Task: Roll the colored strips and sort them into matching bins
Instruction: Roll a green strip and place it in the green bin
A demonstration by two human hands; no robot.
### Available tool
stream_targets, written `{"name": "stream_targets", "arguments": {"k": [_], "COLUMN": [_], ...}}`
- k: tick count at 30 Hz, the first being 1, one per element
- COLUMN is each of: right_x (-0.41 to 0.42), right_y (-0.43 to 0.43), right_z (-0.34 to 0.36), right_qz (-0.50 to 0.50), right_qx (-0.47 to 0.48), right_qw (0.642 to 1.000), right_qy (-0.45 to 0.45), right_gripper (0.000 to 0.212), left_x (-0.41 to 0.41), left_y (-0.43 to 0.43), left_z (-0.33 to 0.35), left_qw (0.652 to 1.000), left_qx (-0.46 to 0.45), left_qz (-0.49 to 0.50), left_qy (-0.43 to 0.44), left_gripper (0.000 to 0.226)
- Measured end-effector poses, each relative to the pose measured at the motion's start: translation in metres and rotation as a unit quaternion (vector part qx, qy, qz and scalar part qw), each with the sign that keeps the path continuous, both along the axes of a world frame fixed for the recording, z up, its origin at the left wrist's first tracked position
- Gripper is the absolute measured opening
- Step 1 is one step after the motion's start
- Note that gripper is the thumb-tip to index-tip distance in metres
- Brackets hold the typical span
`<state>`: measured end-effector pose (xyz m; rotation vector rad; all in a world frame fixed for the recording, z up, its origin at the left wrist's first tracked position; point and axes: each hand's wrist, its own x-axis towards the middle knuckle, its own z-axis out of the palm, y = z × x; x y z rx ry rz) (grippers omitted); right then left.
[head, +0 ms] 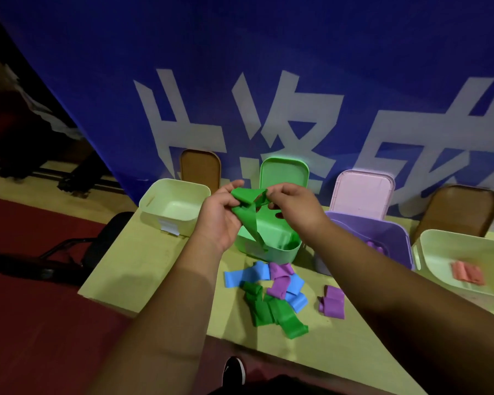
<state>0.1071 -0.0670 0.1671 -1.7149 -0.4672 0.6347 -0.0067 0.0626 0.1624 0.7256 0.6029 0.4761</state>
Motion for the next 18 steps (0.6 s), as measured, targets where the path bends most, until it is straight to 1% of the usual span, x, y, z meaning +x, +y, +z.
{"name": "stream_targets", "arguments": {"k": [3,6,8,10,12,14,15,17,18], "right_x": [0.009,0.019,0.025,0.029,0.033,0.036,0.038,0.041,0.042], "right_y": [0.001,-0.002,-0.007,-0.011,-0.014,-0.016,-0.018,-0.020,-0.021], "right_z": [0.016,0.038,0.054,0.071,0.087,0.101,0.107,0.117,0.120], "right_qz": [-0.034,-0.035,-0.032,-0.023,-0.011,-0.013,-0.018,-0.021,-0.019], "right_qx": [-0.006,-0.011,-0.006,-0.007,-0.007,-0.006,-0.007,0.003,0.016], "right_qw": [0.998,0.992,0.990,0.988,0.988,0.987,0.986,0.986,0.987], "right_qy": [-0.055,-0.122,-0.140,-0.151,-0.157,-0.160,-0.164,-0.163,-0.157], "right_gripper": [0.017,0.016,0.014,0.015,0.015,0.017,0.018,0.017,0.016], "left_x": [0.009,0.018,0.024,0.029,0.034,0.040,0.043,0.047,0.049], "left_y": [0.000,0.002,0.004,0.005,0.003,0.001,-0.001,-0.004,-0.005], "left_z": [0.010,0.026,0.038,0.054,0.070,0.081,0.086,0.097,0.102], "left_qw": [0.999,0.987,0.962,0.924,0.892,0.862,0.850,0.841,0.843], "left_qx": [0.042,0.144,0.244,0.341,0.402,0.455,0.476,0.490,0.486], "left_qz": [-0.025,-0.056,-0.086,-0.129,-0.166,-0.177,-0.177,-0.180,-0.184], "left_qy": [0.005,0.046,0.088,0.115,0.122,0.135,0.142,0.141,0.137], "left_gripper": [0.038,0.033,0.028,0.034,0.041,0.040,0.034,0.015,0.011]}}
